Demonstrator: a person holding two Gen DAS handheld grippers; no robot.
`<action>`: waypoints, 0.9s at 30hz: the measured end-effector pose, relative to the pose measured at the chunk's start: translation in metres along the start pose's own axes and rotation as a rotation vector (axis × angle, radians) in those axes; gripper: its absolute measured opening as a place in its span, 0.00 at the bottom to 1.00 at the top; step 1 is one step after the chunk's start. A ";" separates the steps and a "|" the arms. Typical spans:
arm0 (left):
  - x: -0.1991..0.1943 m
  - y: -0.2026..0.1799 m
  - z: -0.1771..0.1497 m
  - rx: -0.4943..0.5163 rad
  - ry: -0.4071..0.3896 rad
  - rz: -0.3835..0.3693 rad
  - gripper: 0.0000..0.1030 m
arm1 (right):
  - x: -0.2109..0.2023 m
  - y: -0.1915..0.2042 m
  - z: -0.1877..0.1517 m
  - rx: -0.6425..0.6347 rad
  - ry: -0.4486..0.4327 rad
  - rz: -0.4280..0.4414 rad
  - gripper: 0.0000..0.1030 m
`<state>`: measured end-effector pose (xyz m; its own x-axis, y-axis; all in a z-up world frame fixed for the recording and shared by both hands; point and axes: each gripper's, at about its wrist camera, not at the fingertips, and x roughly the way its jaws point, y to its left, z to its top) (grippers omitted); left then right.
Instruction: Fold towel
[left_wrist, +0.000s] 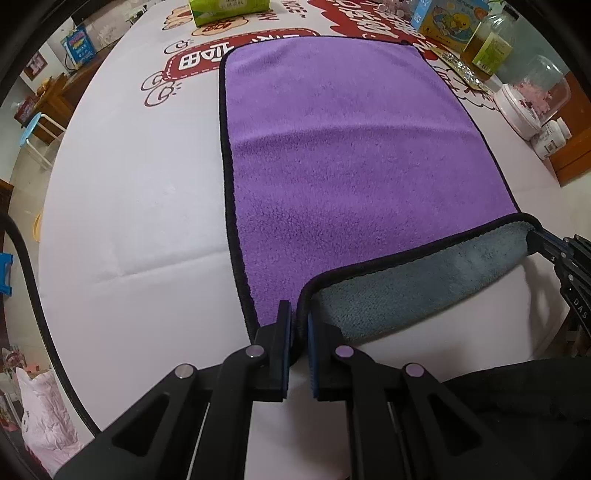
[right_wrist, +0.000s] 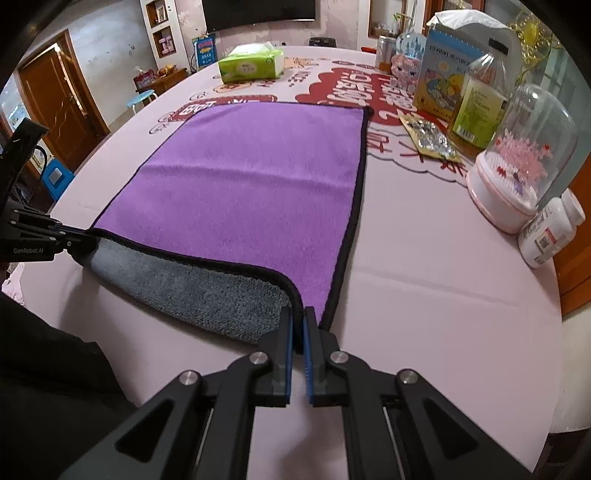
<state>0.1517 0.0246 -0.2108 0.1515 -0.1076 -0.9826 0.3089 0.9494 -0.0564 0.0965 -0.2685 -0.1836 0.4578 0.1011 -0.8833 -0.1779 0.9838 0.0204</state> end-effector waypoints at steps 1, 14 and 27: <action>-0.002 0.000 0.001 -0.002 -0.004 -0.006 0.06 | -0.001 0.000 0.001 -0.003 -0.006 -0.001 0.04; -0.054 0.009 0.026 0.044 -0.089 0.009 0.06 | -0.034 -0.001 0.037 -0.031 -0.161 0.003 0.04; -0.103 0.018 0.089 0.085 -0.241 0.066 0.06 | -0.048 -0.016 0.099 -0.014 -0.306 -0.024 0.04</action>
<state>0.2253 0.0261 -0.0950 0.3904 -0.1230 -0.9124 0.3670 0.9297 0.0317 0.1637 -0.2746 -0.0950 0.7031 0.1199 -0.7010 -0.1750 0.9845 -0.0072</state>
